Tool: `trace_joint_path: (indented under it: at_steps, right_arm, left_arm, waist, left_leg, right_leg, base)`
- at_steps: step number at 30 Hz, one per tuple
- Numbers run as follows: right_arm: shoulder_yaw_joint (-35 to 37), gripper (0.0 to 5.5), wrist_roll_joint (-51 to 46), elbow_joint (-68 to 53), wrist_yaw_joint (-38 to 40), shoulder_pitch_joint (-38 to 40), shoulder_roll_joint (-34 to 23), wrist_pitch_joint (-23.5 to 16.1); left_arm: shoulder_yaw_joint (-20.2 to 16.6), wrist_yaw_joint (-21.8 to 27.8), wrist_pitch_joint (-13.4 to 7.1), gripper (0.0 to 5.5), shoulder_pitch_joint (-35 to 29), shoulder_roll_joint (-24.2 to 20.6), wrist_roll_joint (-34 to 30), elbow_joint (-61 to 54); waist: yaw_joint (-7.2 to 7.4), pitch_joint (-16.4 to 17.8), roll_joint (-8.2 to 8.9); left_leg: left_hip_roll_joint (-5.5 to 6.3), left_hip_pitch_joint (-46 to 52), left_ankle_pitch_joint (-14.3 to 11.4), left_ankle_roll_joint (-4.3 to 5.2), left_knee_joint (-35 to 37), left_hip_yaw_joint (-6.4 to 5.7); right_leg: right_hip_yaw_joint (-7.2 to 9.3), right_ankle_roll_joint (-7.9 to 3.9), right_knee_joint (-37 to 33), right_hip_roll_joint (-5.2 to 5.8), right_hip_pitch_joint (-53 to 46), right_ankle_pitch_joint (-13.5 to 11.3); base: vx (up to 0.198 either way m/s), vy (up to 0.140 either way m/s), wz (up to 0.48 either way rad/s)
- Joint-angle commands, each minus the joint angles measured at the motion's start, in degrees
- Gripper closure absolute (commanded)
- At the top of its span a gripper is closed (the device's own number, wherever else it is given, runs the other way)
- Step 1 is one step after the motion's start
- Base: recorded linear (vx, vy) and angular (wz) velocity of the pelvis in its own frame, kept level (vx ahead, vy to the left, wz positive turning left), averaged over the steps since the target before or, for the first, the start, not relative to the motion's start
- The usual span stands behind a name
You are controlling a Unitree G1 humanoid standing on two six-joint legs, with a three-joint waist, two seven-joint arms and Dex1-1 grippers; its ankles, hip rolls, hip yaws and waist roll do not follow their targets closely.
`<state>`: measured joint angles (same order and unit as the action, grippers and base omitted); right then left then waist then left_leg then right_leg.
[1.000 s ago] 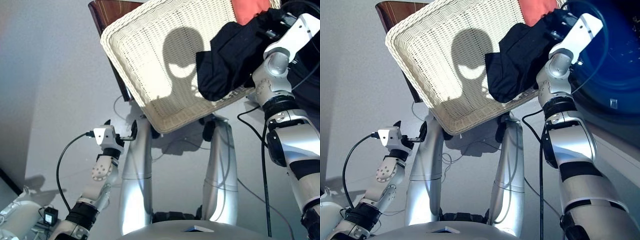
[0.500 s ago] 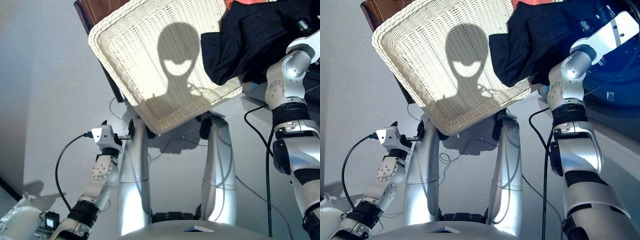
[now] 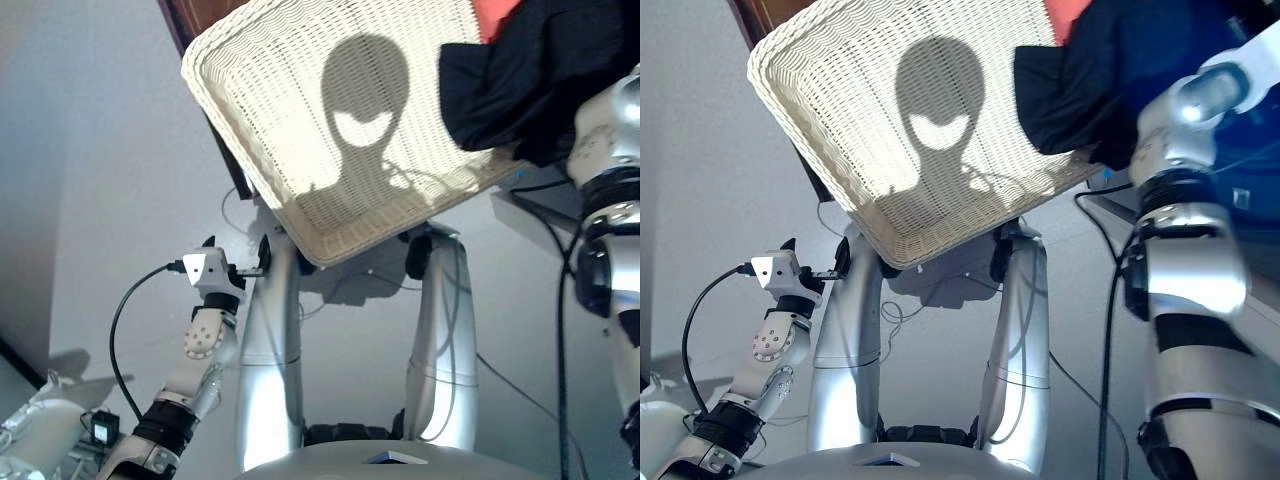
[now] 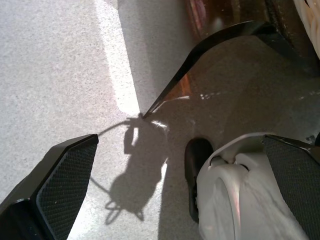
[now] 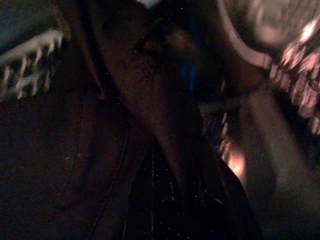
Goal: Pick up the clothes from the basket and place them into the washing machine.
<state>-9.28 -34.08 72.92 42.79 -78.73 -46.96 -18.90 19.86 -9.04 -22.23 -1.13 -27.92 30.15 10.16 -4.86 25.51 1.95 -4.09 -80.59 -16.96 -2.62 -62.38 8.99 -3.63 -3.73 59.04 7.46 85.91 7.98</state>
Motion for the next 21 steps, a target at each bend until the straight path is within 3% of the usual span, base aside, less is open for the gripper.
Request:
trace_joint_path:
  at_steps: [1, 15, 21]
  right_arm:
    - [-7.31, 5.5, 2.86, 2.06, 0.97, -0.04, -10.74, 0.26]
    - [-19.72, 5.5, 12.77, 5.73, 0.41, -3.92, -28.78, 5.31]
    - [-20.06, 5.5, 10.35, 9.81, -0.11, -5.71, -29.5, 5.43]
  left_arm:
    - [1.0, 0.96, -2.06, 0.0, 6.37, -1.44, -2.08, -2.42]
    - [-0.95, 3.18, -3.11, 0.0, 8.15, -4.37, -2.35, -7.0]
    - [-1.08, 3.13, -2.42, 0.0, 9.46, -4.75, -1.76, -8.42]
  waist:
    - [1.42, -5.37, -2.16]
    - [3.22, -6.3, -1.08]
    - [3.29, -7.04, -1.61]
  left_leg:
    - [1.32, -1.75, 5.18, 0.69, 5.19, -2.43]
    - [1.33, -1.45, 5.15, 1.43, 5.85, -2.73]
    - [1.36, -1.5, 5.09, 1.47, 6.02, -2.74]
  right_leg:
    - [2.16, 2.27, -0.96, -0.92, -1.83, 0.5]
    - [2.44, 2.26, -1.83, -1.33, -2.08, 0.71]
    - [2.46, 2.37, -1.79, -1.4, -1.82, 0.86]
  base:
    - [0.0, 0.0, 0.0]
    - [0.0, 0.0, 0.0]
    - [0.0, 0.0, 0.0]
